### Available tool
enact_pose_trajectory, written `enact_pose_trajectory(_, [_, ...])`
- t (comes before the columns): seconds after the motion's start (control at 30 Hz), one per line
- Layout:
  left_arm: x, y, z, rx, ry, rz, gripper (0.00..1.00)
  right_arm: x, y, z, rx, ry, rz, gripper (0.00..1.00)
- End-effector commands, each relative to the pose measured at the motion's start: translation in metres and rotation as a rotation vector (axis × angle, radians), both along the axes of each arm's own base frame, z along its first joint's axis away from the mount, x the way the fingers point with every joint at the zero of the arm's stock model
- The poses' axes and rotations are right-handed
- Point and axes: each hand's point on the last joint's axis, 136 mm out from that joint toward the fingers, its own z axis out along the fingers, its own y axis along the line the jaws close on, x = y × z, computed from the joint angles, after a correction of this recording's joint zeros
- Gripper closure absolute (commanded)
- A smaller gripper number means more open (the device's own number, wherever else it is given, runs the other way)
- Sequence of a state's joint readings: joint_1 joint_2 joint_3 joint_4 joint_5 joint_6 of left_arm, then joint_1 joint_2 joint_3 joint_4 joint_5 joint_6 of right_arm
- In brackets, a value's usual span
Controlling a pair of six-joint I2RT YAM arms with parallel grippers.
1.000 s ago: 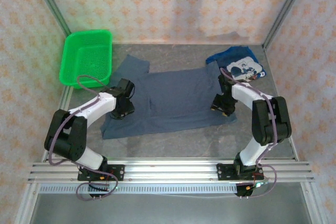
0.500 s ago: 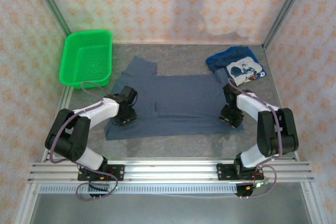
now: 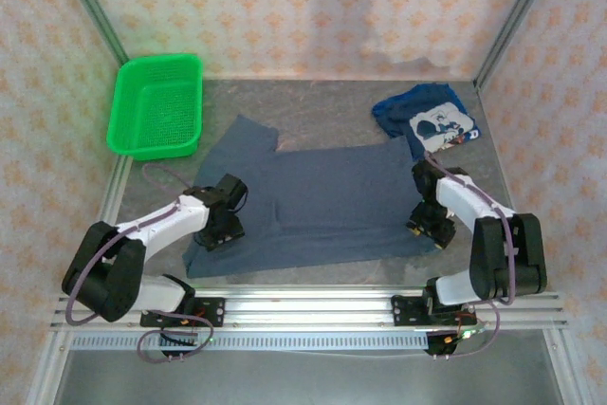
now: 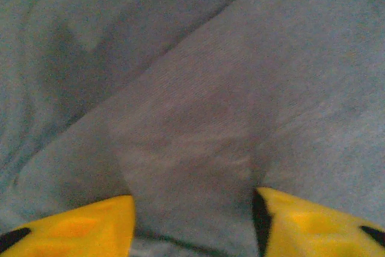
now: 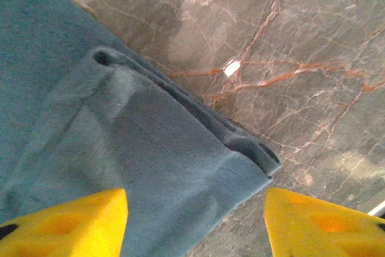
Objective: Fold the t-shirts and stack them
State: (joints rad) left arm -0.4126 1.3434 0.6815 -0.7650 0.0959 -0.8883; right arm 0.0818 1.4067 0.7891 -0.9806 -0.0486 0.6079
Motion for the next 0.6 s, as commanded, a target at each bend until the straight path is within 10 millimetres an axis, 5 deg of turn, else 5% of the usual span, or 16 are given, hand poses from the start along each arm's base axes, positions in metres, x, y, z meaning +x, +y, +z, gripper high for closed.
enact_pose_trajectory(0.0, [0.026,-0.003,0.046,0.009,-0.082,-0.012,0.35,0.03,0.001,0.036,0.009,-0.14,0.006,0.34])
enact_pose_trajectory(0.17, [0.099,-0.024,0.119,-0.061,-0.268,-0.066,0.22,0.109,0.018,0.088,0.093,-0.386,0.211,0.2])
enact_pose_trajectory(0.37, [0.206,-0.025,0.174,-0.093,-0.424,-0.16,0.21,0.205,0.019,0.093,0.164,-0.41,0.317,0.28])
enact_pose_trajectory(0.57, [0.277,-0.009,0.171,-0.06,-0.433,-0.209,0.24,0.272,0.029,0.074,0.228,-0.429,0.33,0.45])
